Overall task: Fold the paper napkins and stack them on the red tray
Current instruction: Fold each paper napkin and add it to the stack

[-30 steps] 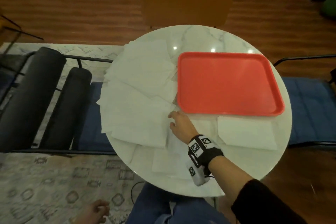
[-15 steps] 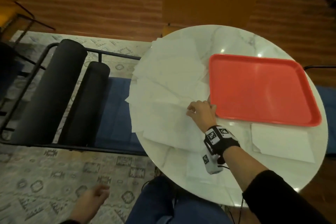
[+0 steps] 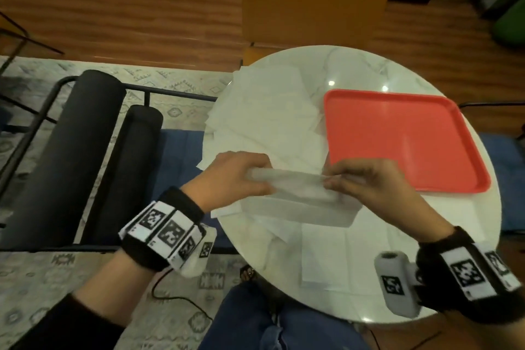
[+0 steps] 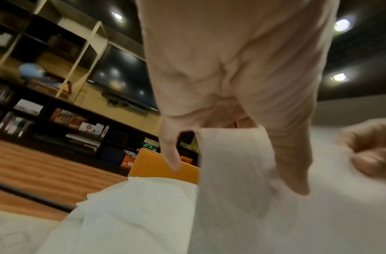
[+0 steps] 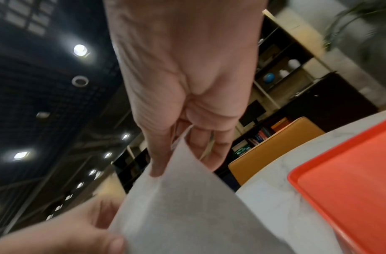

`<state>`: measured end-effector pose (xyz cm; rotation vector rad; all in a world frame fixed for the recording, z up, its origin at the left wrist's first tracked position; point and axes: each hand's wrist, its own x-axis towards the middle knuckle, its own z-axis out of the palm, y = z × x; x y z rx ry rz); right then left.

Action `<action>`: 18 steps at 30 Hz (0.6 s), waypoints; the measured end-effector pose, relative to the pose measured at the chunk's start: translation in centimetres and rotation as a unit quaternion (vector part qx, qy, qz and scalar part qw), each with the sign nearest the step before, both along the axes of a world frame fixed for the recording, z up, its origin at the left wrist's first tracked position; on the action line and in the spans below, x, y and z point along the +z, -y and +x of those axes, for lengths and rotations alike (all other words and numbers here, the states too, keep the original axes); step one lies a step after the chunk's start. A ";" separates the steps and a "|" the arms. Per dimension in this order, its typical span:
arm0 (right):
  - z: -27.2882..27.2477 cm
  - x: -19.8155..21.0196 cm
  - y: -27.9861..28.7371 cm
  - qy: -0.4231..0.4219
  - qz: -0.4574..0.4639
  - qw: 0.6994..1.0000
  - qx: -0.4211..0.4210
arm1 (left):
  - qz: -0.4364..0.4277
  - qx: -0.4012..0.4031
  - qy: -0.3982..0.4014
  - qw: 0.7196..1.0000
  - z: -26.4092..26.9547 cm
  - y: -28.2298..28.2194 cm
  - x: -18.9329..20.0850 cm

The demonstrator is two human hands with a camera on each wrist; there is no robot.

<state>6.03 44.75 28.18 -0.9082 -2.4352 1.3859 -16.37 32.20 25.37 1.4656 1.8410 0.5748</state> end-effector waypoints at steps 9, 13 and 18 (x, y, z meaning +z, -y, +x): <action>-1.6 -5.1 -5.6 0.103 -0.133 0.985 -0.045 | -0.090 0.073 0.168 0.979 -4.0 -2.1 -3.2; -3.9 -10.6 -7.7 0.196 -0.034 0.980 -0.027 | -0.141 0.079 0.066 0.985 -4.8 -3.8 -8.7; -5.0 -12.9 -8.2 0.206 0.035 0.977 -0.045 | -0.084 0.148 0.035 0.985 -4.3 -4.7 -11.2</action>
